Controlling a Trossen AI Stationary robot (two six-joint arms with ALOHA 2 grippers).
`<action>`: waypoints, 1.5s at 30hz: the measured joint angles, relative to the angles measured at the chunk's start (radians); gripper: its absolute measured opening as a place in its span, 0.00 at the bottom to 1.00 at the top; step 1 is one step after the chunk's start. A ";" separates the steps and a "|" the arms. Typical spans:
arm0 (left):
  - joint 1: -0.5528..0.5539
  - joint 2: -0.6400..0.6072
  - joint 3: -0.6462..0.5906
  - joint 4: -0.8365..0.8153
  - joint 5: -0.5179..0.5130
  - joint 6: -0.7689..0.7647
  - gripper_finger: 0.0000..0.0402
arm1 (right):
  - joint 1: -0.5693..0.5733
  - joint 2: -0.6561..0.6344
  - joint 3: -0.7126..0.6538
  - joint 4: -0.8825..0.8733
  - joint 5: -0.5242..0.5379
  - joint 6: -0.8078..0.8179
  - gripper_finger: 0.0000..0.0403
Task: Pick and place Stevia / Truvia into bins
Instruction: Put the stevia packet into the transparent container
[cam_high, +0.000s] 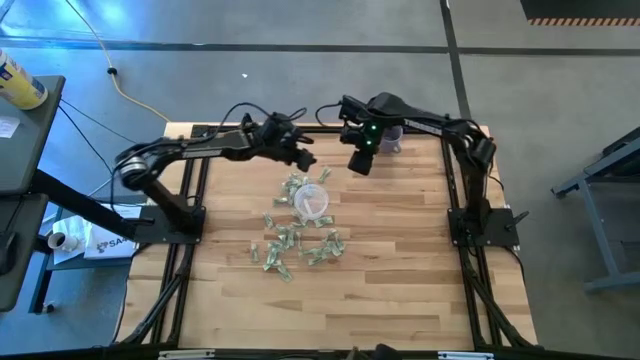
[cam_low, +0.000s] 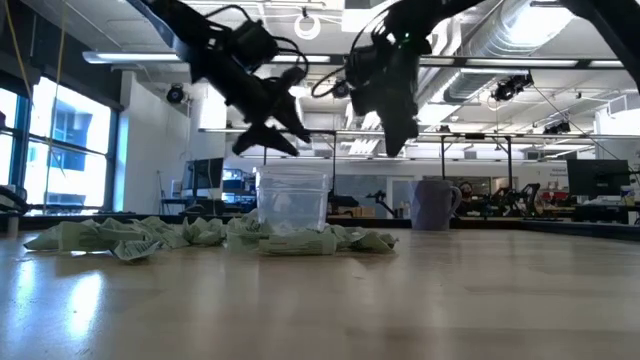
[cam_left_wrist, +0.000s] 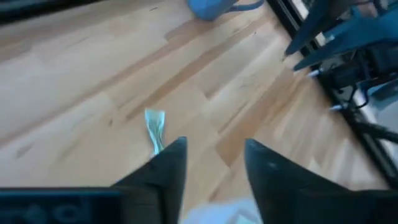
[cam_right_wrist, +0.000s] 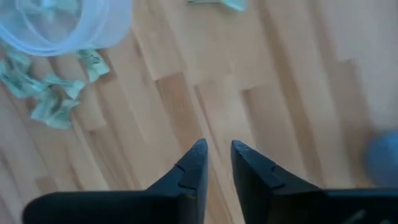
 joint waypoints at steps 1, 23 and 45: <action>0.000 0.032 0.029 0.002 -0.002 0.028 0.54 | 0.003 -0.014 0.000 -0.007 0.035 0.021 0.19; -0.008 0.543 0.490 -0.447 -0.018 0.265 0.59 | 0.031 -0.176 0.000 -0.031 0.342 0.459 0.49; -0.145 0.651 0.655 -0.629 -0.225 0.405 0.33 | 0.040 -0.175 0.000 -0.040 0.348 0.463 0.45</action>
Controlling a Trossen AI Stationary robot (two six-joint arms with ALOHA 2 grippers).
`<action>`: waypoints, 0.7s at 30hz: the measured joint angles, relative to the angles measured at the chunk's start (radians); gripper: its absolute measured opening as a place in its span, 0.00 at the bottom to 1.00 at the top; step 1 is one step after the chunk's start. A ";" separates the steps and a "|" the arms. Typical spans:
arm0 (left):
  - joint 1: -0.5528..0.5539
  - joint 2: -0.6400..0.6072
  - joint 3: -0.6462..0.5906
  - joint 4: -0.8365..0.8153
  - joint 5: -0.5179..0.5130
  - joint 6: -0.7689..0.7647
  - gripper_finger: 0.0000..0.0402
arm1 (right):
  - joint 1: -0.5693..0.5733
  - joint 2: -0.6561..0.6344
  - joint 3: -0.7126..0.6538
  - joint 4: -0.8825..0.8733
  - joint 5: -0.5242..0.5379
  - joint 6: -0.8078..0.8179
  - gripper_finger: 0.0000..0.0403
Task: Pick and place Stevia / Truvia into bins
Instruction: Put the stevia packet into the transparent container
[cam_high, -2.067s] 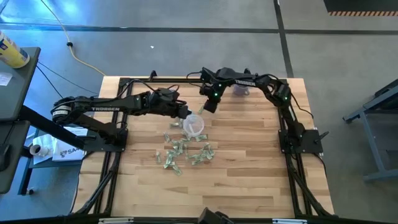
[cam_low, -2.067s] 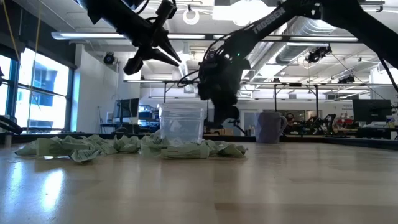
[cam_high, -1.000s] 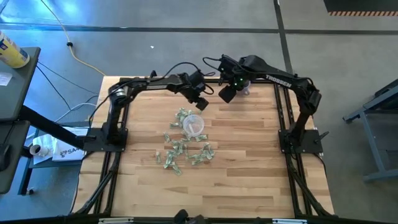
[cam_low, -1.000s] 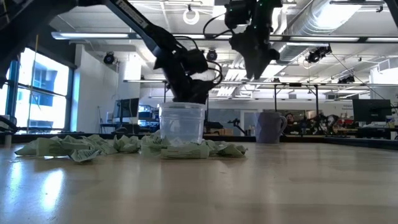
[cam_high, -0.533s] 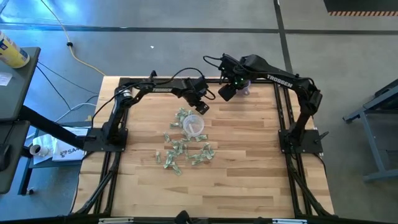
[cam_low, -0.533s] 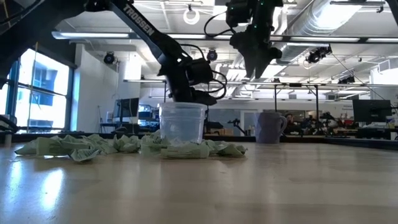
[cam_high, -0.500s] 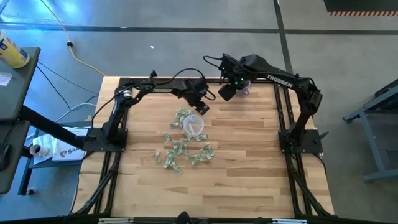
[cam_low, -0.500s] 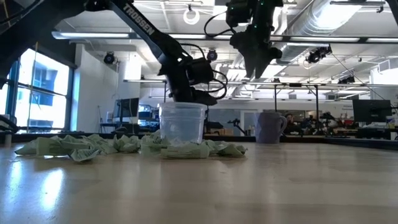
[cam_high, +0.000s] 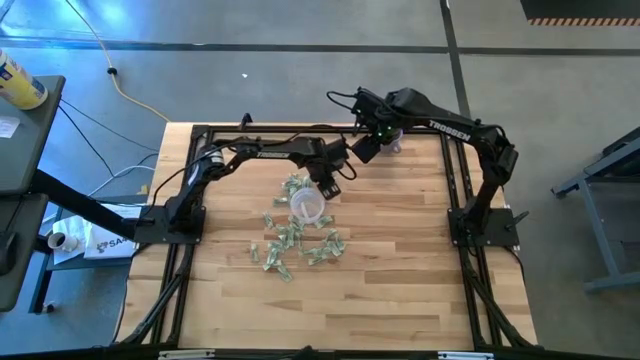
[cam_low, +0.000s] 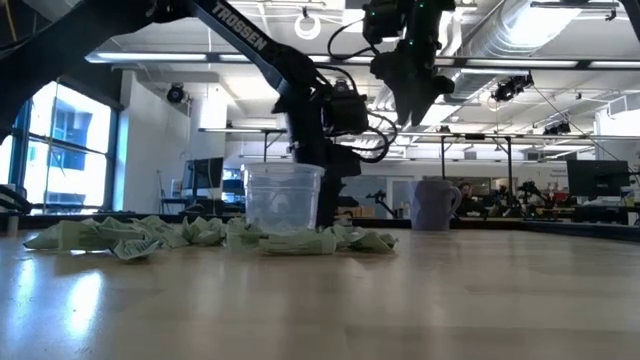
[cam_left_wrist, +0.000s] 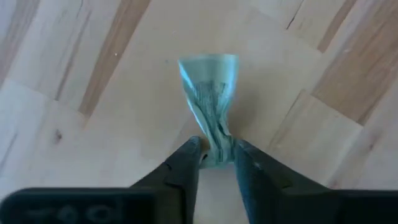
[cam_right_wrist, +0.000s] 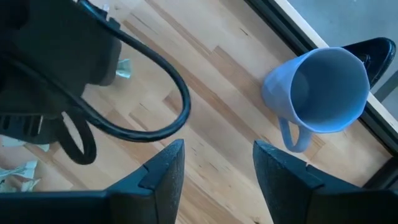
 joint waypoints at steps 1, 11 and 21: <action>0.000 0.002 0.009 -0.006 -0.006 0.016 0.30 | 0.002 0.000 0.000 -0.002 0.000 0.000 0.45; -0.032 0.008 0.048 0.032 0.048 0.104 0.08 | 0.003 0.000 0.001 -0.004 0.015 -0.012 0.42; -0.105 0.006 0.214 0.082 0.276 0.072 0.08 | 0.027 -0.130 0.002 -0.015 0.040 -0.166 0.37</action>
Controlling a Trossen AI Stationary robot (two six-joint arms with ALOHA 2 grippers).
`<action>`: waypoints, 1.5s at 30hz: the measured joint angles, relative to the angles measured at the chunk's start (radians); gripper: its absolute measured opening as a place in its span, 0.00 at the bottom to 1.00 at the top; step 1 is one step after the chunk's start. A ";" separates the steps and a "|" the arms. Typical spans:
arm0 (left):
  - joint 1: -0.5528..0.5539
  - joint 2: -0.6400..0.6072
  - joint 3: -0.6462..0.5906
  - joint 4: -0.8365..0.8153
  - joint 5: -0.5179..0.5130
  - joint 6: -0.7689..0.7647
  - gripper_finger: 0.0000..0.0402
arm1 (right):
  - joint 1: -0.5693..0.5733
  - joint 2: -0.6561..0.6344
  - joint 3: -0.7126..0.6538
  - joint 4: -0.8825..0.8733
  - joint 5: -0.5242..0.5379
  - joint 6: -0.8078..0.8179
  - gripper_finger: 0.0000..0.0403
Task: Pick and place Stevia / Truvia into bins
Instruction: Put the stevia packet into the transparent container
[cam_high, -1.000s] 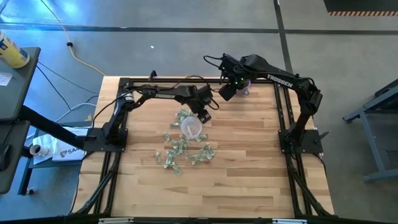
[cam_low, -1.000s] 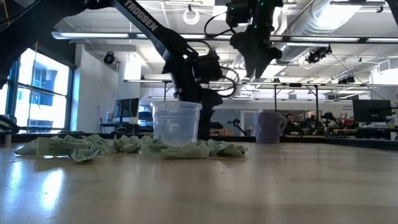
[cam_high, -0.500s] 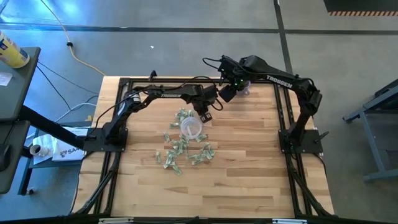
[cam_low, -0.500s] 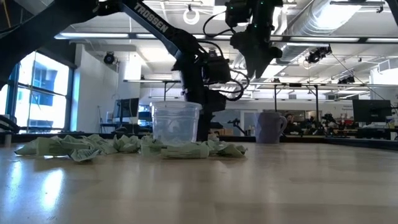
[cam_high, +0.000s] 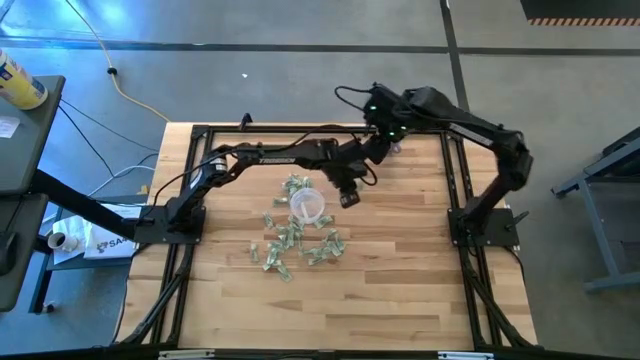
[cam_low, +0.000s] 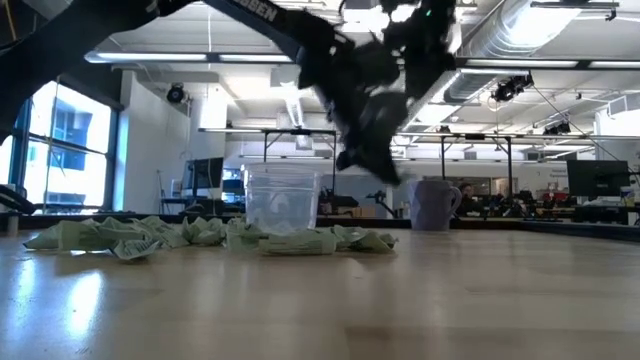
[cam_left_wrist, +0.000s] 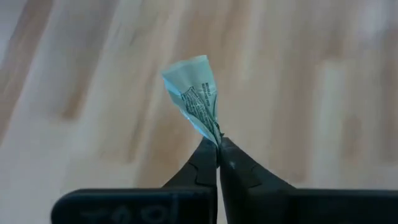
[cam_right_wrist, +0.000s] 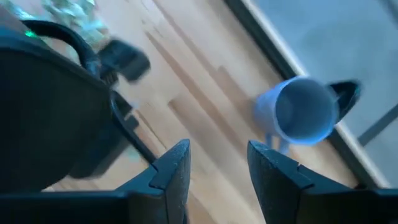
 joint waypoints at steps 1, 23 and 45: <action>-0.007 -0.003 0.032 -0.008 0.014 -0.028 0.08 | 0.006 -0.029 0.000 -0.006 0.012 -0.011 0.37; -0.196 -0.105 0.120 -0.756 -0.328 -0.396 0.08 | 0.268 -0.217 -0.002 -0.109 0.117 0.105 0.35; -0.133 -0.232 -0.274 -0.337 -0.250 -0.174 0.13 | 0.467 -0.229 -0.473 0.094 -0.032 0.341 0.35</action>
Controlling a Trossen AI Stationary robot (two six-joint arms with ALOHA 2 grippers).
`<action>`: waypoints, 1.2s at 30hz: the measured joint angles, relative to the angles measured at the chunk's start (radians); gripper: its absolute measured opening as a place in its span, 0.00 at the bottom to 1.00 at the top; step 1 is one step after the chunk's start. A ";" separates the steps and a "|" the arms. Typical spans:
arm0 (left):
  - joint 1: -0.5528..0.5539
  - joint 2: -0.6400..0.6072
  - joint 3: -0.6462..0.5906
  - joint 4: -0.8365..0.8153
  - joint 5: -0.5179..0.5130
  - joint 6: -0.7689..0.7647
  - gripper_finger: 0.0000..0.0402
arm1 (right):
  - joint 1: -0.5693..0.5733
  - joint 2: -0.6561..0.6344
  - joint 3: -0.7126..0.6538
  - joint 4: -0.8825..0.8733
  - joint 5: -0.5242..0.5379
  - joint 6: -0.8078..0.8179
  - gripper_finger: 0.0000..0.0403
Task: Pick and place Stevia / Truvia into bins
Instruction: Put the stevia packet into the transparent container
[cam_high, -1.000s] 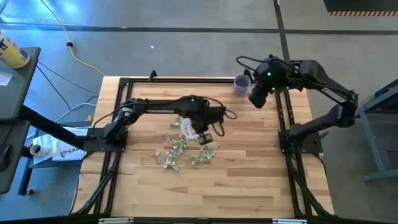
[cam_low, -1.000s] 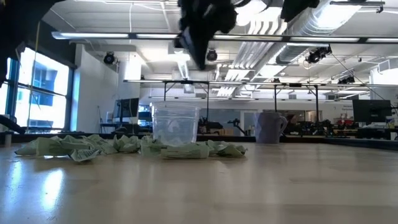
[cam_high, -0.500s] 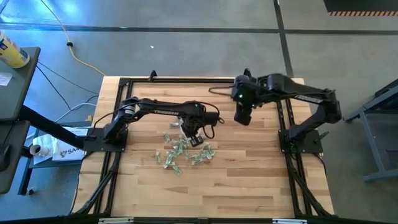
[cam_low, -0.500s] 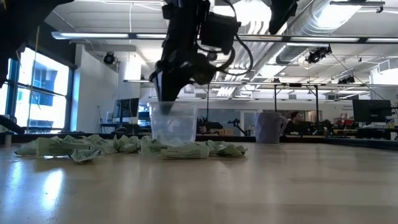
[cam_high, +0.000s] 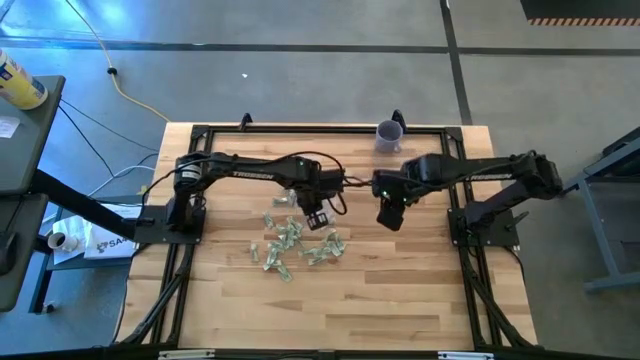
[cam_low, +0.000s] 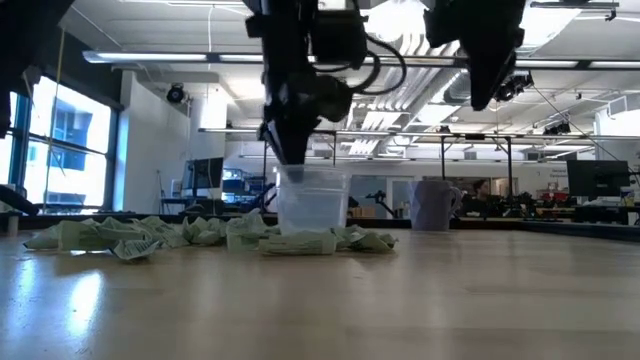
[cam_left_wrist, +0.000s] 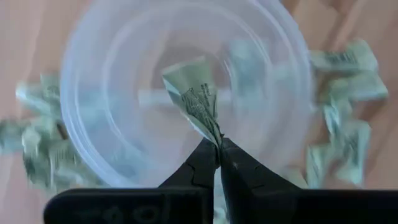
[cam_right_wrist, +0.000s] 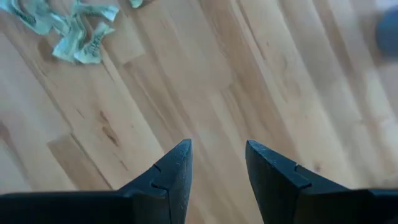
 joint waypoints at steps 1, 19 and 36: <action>0.007 0.007 -0.003 0.017 0.005 0.011 0.13 | 0.012 -0.009 -0.009 0.003 0.010 0.032 0.35; 0.155 0.019 0.009 0.297 0.112 0.152 0.18 | 0.114 -0.053 -0.020 -0.048 0.128 0.195 0.40; -0.019 -0.244 -0.022 -0.025 -0.037 0.074 0.57 | 0.147 -0.053 -0.099 0.184 0.149 -0.113 0.46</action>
